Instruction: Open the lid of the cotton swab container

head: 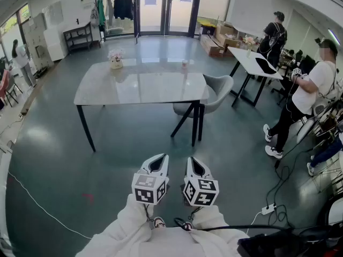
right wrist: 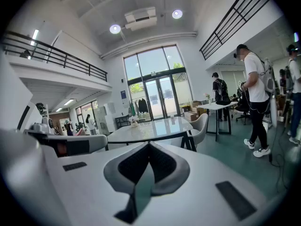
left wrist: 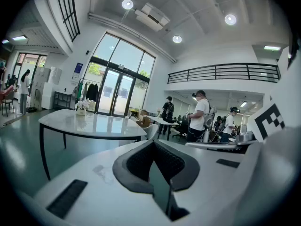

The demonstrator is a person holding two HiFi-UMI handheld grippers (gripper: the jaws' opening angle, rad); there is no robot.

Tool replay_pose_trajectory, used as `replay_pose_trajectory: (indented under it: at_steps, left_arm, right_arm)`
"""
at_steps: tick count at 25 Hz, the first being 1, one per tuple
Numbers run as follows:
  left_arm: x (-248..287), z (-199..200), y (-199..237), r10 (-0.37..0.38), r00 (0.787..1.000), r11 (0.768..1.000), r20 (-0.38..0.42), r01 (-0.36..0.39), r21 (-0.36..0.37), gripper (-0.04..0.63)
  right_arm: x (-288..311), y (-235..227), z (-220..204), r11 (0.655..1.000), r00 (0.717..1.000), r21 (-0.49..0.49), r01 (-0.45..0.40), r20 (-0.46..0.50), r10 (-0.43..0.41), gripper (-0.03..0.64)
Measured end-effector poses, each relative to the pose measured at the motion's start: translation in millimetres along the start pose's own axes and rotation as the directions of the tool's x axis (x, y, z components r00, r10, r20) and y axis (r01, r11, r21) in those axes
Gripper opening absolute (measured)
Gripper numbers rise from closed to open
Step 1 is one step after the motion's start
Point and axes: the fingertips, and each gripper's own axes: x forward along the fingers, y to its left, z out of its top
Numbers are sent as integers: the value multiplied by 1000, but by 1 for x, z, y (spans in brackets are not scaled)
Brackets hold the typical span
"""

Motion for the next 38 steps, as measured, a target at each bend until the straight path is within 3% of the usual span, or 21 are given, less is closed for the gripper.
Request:
replay_pose_trajectory:
  at_steps: [16,25,38]
  left_arm:
    - [-9,-1,19,-15,1000,1000,-3,15,7,8]
    - [1,-7,19,-28,999,1000,-17,28,-12,8]
    - [46,2,60,-4,999,1000,-35,4,-5,8]
  right_arm:
    - [6,15,-9,999,1000,42,20,0,-20,61]
    - [16,8,-10,999,999,18,42,-28,-41,61]
    - [81,0,4,999,999,1,42,-31,-42,61]
